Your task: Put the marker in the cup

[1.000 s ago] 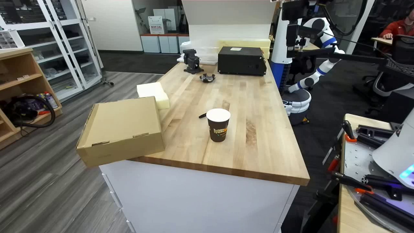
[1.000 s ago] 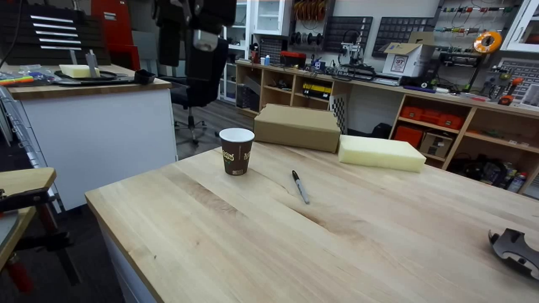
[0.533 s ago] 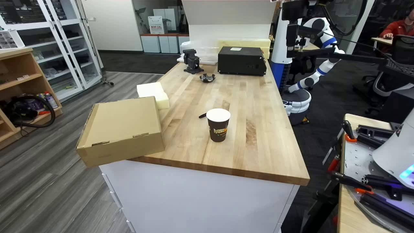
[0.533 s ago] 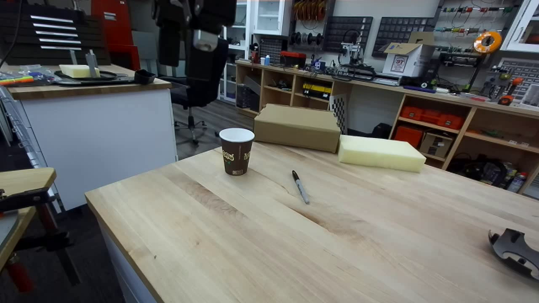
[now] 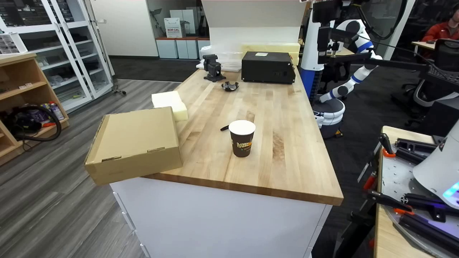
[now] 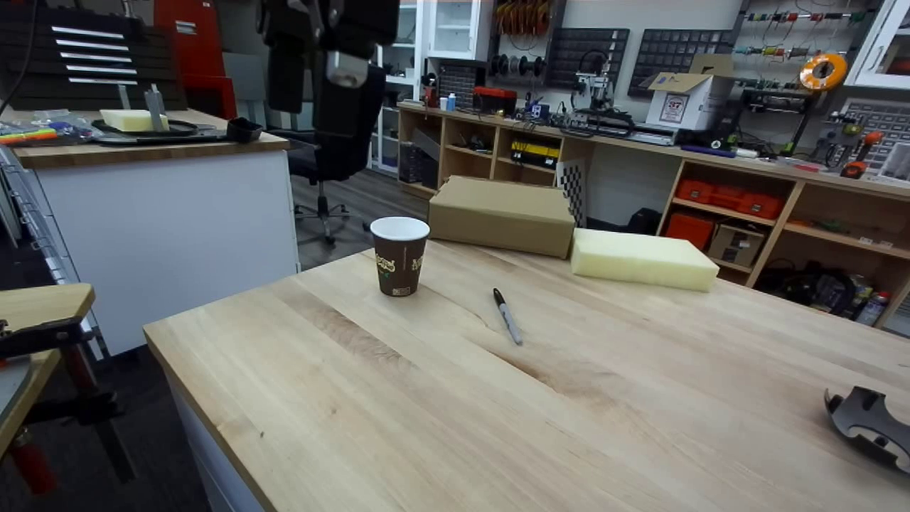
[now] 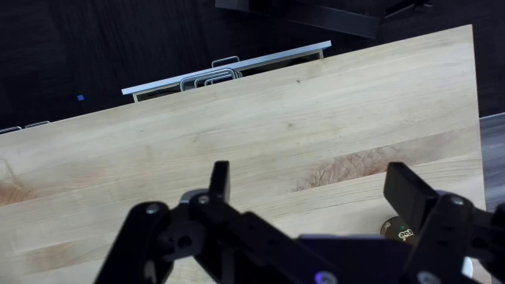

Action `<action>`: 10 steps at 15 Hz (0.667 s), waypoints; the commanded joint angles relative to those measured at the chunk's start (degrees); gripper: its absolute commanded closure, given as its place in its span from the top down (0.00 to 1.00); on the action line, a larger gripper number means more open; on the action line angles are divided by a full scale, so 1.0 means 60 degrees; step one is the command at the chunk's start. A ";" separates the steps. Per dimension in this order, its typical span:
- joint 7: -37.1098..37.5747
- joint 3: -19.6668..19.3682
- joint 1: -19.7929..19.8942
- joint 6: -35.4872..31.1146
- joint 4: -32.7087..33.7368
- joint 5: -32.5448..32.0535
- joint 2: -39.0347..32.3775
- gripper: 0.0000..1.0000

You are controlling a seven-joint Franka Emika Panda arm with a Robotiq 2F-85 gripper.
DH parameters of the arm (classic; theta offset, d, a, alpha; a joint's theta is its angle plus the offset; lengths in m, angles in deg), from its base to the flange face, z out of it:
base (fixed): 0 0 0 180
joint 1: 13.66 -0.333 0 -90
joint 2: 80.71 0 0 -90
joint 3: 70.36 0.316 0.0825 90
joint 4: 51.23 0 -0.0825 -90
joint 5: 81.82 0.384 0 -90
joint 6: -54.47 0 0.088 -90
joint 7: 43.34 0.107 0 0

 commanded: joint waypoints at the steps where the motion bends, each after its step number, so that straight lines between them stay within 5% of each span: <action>1: -0.0031 -0.0043 -0.0014 0.0151 0.0227 -0.0220 -0.0143 1.00; 7: -0.1045 0.0162 -0.0110 -0.0501 0.2633 -0.2482 -0.2070 1.00; 10: -0.2142 0.0265 -0.0202 -0.1884 0.3825 -0.2230 -0.3344 1.00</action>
